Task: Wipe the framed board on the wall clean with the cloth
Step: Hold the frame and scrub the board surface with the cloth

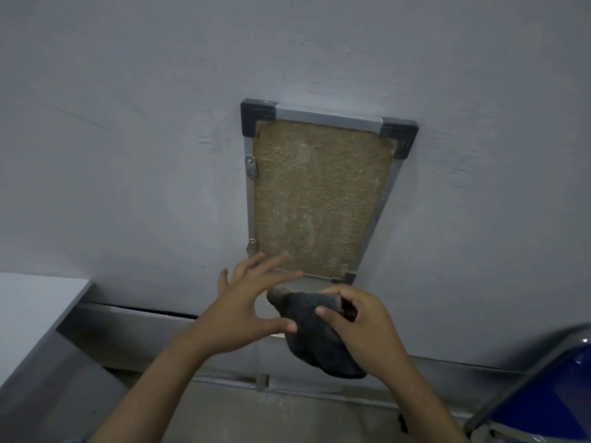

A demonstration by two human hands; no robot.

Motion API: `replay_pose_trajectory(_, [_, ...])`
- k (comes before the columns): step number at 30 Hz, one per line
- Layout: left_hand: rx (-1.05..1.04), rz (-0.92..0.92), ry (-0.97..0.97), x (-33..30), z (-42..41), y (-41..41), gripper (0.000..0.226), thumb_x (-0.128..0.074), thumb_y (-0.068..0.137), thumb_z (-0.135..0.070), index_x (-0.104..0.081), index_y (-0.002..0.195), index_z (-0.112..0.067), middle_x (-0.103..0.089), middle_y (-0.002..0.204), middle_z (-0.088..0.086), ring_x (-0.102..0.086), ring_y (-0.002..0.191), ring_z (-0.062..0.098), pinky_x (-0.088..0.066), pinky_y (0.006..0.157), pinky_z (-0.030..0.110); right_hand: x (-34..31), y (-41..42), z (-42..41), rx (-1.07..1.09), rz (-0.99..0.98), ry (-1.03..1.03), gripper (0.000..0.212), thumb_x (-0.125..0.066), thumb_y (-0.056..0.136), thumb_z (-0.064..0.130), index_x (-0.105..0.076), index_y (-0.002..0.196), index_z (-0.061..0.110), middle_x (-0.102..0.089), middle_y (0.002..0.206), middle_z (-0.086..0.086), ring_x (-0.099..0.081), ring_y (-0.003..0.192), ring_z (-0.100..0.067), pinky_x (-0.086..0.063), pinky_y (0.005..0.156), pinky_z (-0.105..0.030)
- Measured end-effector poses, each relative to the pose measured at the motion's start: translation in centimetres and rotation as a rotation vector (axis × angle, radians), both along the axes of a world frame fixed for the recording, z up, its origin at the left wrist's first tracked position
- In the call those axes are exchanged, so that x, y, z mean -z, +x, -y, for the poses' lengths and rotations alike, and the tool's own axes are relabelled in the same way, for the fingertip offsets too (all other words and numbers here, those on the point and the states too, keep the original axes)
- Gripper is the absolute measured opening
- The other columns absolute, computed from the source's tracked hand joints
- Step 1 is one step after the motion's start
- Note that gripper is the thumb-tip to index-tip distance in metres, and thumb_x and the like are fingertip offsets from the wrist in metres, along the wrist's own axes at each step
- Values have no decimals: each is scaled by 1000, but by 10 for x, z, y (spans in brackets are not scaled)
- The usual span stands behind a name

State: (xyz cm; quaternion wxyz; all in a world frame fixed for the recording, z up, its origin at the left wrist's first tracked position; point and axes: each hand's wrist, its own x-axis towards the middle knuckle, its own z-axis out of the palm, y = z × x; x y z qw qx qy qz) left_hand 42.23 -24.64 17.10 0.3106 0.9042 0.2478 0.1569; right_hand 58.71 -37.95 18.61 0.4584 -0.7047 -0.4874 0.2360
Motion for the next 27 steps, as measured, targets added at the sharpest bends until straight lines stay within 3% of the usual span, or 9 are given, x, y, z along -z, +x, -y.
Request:
replay_pose_trajectory(2, [98, 39, -129, -4, 5, 13, 52, -73, 71, -57, -49, 116, -61, -43, 129, -43, -29, 129, -15, -18, 113, 34, -3, 7, 7, -13, 20, 12, 12, -69, 84, 14, -69, 83, 26, -69, 80, 11, -62, 79, -2, -48, 69, -16])
replay_pose_trajectory(4, [146, 109, -235, -6, 14, 25, 42, -80, 74, -33, -59, 106, -50, -60, 109, -35, -52, 109, -12, -36, 96, 11, -4, 13, 14, -9, -9, 18, 12, -70, 84, 15, -69, 82, 27, -70, 79, 12, -64, 78, -3, -50, 68, -19])
replay_pose_trajectory(5, [155, 120, -263, -7, 18, 30, 37, -80, 74, -26, -63, 101, -45, -63, 103, -31, -56, 102, -9, -39, 88, 7, -3, 16, 19, -8, -26, 22, 12, -70, 84, 15, -70, 82, 27, -70, 79, 11, -64, 77, -5, -52, 68, -22])
replay_pose_trajectory(11, [164, 43, -153, -7, 32, 48, 7, -74, 81, -31, -67, 83, -32, -58, 83, -11, -57, 79, 3, -49, 71, 24, 5, 25, 49, 101, 18, 50, 21, -74, 81, 15, -67, 76, 35, -69, 78, 20, -63, 74, 2, -44, 59, -8])
replay_pose_trajectory(14, [147, -97, 17, -2, 41, 55, 16, -64, 87, -40, -55, 77, -32, -56, 75, -13, -53, 69, 1, -43, 61, 20, 12, 27, 56, 216, 22, 87, 25, -75, 79, 13, -66, 72, 35, -68, 76, 20, -62, 72, 2, -43, 58, -8])
replay_pose_trajectory(16, [95, -66, 29, 2, 50, 63, 16, -62, 88, -38, -53, 76, -31, -56, 68, -14, -52, 65, -1, -35, 55, 14, 15, 23, 58, 310, 44, 149, 32, -76, 78, 11, -64, 71, 39, -67, 75, 23, -62, 72, 4, -42, 59, -5])
replay_pose_trajectory(19, [-36, 81, -97, 2, 62, 75, 12, -64, 87, -28, -58, 78, -31, -62, 67, -11, -58, 65, 0, -42, 56, 15, 21, 10, 60, 403, 78, 267, 39, -74, 80, 8, -61, 79, 45, -67, 79, 24, -61, 77, 7, -41, 64, -1])
replay_pose_trajectory(23, [-84, 180, -315, -9, 68, 83, 19, -60, 89, -16, -61, 80, -32, -67, 70, -6, -62, 64, 5, -49, 57, 20, 31, -14, 57, 458, 206, 379, 24, -64, 85, 20, -63, 109, 26, -68, 104, 8, -59, 97, 2, -44, 83, -6])
replay_pose_trajectory(27, [-113, 246, -589, -24, 62, 79, 17, -54, 92, -8, -64, 88, -21, -67, 81, 18, -64, 78, 37, -56, 69, 49, 36, -38, 42, 416, 297, 368, 59, -60, 83, 46, -43, 136, 24, -43, 141, 10, -39, 132, -6, -34, 107, -25])
